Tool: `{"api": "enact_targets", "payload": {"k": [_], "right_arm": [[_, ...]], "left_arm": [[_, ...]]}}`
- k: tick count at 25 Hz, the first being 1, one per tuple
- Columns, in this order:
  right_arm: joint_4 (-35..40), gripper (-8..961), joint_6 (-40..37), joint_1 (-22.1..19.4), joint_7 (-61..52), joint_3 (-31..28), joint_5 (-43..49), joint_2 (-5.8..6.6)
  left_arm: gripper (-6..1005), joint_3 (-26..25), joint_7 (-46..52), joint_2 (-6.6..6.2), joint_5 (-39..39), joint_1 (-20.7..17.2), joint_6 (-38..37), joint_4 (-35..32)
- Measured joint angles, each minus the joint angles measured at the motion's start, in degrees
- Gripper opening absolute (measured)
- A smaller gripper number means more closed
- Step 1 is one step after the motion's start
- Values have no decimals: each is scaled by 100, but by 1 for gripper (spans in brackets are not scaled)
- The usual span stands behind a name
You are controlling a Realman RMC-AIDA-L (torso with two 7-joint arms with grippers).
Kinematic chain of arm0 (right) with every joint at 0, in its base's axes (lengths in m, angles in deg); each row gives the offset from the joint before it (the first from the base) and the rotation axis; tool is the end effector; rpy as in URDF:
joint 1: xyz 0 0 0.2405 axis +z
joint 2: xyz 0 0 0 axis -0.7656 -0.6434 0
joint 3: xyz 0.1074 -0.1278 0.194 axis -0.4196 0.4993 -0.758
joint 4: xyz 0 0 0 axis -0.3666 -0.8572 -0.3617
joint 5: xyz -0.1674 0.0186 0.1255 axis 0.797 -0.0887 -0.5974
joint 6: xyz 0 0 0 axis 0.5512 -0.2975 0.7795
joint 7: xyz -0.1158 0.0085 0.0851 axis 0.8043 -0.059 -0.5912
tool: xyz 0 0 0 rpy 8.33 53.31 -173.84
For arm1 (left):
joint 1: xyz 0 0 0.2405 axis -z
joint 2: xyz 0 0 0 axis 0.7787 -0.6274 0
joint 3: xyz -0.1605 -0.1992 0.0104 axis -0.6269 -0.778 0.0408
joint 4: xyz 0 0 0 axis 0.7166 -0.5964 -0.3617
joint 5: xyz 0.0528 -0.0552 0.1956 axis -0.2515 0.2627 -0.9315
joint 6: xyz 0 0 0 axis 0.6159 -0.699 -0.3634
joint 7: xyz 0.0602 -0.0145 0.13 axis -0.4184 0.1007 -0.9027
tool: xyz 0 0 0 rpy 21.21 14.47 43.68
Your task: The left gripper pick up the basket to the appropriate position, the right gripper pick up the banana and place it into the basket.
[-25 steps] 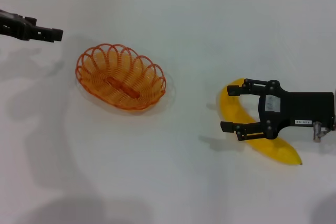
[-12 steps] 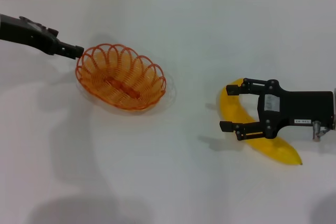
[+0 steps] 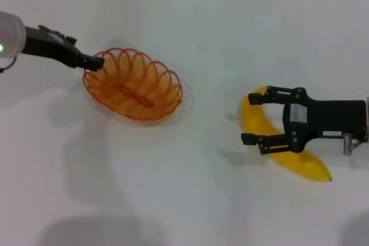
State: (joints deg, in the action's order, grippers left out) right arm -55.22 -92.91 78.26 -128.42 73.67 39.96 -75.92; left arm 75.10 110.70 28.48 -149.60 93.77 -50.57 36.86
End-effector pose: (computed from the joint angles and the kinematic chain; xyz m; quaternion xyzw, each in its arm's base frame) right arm 0.2884 0.3033 -0.0089 -0.9639 0.1042 0.2122 0.1226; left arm -0.2370 0.4327 0.0280 -0.9212 -0.2678 0.0367 0.2798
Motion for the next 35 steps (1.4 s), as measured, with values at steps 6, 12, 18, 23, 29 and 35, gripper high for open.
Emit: {"api": "enact_targets", "payload": {"k": [6,12,18,23,29,35], "right_arm": [[-41,891,-2,43,14,0,17,0],[-72,891,-31,61,37,0,26,0],[-74,891,-28,62,38,0,41,0],[-74,891,-24,62,38,0,44,0],[-76,891,-22,62,38,0,50,0],[-107,891,-23,62,37,7,47,0]], "left_arm": [[874,-18,-260,4,40,185,357,549],[871,-33,-416,9,58,255,715,966],[869,-15,-733,21,325,266,932,1192],[867,-9,-889,24,493,259,962,1215],[864,-11,-1029,23,659,272,1004,1324],[862,-8,-1047,25,724,276,1036,1348]]}}
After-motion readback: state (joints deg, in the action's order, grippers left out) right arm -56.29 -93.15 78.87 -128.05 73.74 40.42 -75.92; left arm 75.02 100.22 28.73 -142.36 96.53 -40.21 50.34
